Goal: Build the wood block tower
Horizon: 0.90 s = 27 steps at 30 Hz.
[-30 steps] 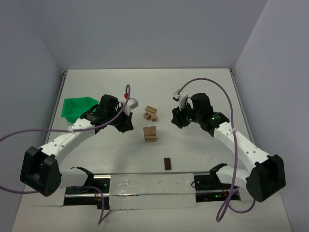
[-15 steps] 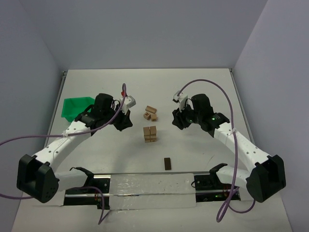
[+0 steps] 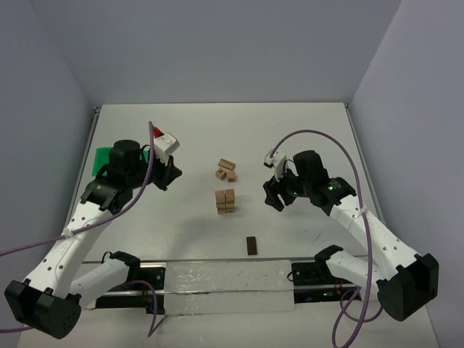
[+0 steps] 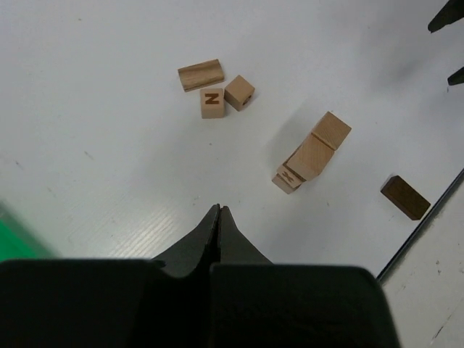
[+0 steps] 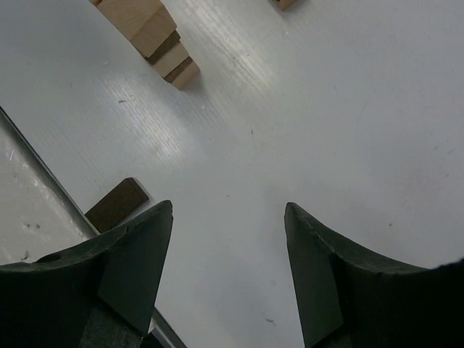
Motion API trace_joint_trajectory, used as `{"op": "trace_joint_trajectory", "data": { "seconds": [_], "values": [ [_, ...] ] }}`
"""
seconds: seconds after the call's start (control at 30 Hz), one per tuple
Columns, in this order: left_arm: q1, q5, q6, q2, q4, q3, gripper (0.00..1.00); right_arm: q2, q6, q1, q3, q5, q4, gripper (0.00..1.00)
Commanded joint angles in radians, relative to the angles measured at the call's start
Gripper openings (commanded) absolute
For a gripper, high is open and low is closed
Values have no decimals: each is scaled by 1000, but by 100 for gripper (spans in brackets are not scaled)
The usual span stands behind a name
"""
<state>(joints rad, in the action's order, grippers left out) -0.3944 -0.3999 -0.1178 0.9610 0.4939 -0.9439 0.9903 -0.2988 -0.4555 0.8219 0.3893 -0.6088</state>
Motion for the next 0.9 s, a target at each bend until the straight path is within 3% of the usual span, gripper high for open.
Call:
{"op": "trace_joint_trajectory", "data": {
  "seconds": [0.0,0.27,0.33,0.5,0.73,0.87],
  "values": [
    [41,57,19,-84,21,-3,0,18,-73,-27,0,37,-32,76],
    [98,-233,-94,-68,101,86,0,-133,-943,-32,-85,138,-258,82],
    [108,-309,-142,0,153,66,0,-89,-1279,-32,-52,148,-362,81],
    [158,-467,-189,131,219,-33,0,98,-1665,-77,115,99,-558,74],
    [210,-495,-224,183,269,-177,0,274,-1794,-299,271,49,-563,69],
    [226,-469,-178,121,222,-139,0,374,-1811,-429,318,32,-557,66]
  ]
}}
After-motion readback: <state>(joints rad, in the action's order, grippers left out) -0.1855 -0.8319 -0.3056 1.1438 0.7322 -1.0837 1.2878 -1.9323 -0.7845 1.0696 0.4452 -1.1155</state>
